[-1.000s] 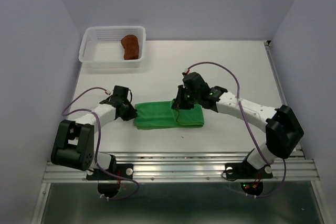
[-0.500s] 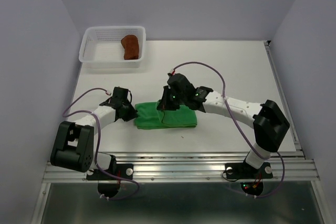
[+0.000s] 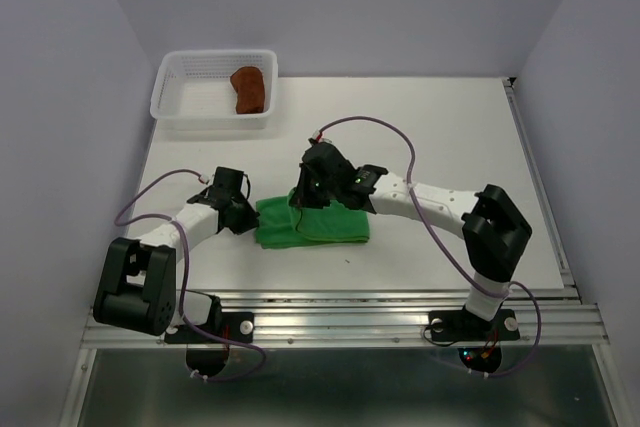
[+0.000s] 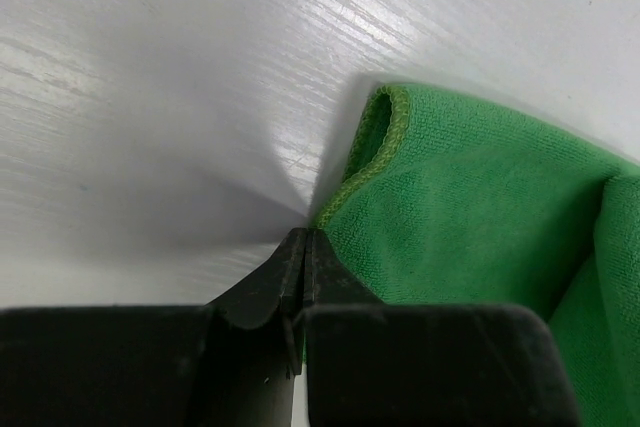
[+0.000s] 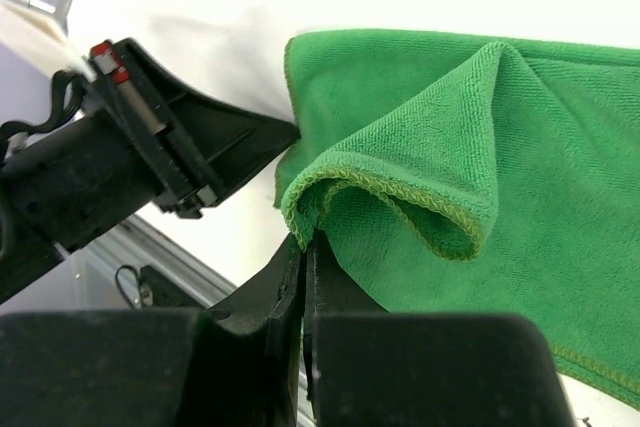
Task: Roll the towels
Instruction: Fold the towel
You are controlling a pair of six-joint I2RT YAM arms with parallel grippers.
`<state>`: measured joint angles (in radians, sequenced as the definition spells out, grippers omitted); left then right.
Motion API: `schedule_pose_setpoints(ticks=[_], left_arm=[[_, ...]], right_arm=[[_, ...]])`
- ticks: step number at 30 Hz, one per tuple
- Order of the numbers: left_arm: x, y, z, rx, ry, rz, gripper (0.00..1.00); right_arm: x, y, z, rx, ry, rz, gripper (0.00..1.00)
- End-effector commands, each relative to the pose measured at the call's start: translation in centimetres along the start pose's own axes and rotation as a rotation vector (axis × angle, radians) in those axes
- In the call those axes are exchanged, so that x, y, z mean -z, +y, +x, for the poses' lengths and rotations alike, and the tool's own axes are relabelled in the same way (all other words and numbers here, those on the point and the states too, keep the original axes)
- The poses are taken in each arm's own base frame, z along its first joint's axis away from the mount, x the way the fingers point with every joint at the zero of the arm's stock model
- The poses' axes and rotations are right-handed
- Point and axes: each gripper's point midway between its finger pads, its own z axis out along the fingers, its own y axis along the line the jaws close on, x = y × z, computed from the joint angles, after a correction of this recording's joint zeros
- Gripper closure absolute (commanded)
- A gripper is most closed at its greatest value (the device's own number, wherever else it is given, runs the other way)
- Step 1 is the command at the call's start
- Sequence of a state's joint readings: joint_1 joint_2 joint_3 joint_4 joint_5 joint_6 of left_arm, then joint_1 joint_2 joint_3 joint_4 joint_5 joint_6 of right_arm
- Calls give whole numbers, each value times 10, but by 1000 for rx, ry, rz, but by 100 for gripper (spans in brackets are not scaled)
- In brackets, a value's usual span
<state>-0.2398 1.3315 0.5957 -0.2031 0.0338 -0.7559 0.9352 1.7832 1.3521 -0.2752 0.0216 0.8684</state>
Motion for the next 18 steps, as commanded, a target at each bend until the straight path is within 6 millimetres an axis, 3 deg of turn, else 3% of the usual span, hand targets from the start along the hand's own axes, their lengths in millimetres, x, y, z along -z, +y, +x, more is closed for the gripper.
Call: schedule_pose_setpoints(ticks=[1, 13, 18], left_arm=[[7, 6, -2, -13, -14, -20, 90], [7, 6, -2, -11, -11, -25, 89], [8, 4, -4, -4, -19, -16, 88]], right_arm=[[2, 26, -32, 10, -120, -36, 99], [-29, 34, -4, 43, -41, -64, 98], [-48, 26, 7, 44, -10, -55, 97]])
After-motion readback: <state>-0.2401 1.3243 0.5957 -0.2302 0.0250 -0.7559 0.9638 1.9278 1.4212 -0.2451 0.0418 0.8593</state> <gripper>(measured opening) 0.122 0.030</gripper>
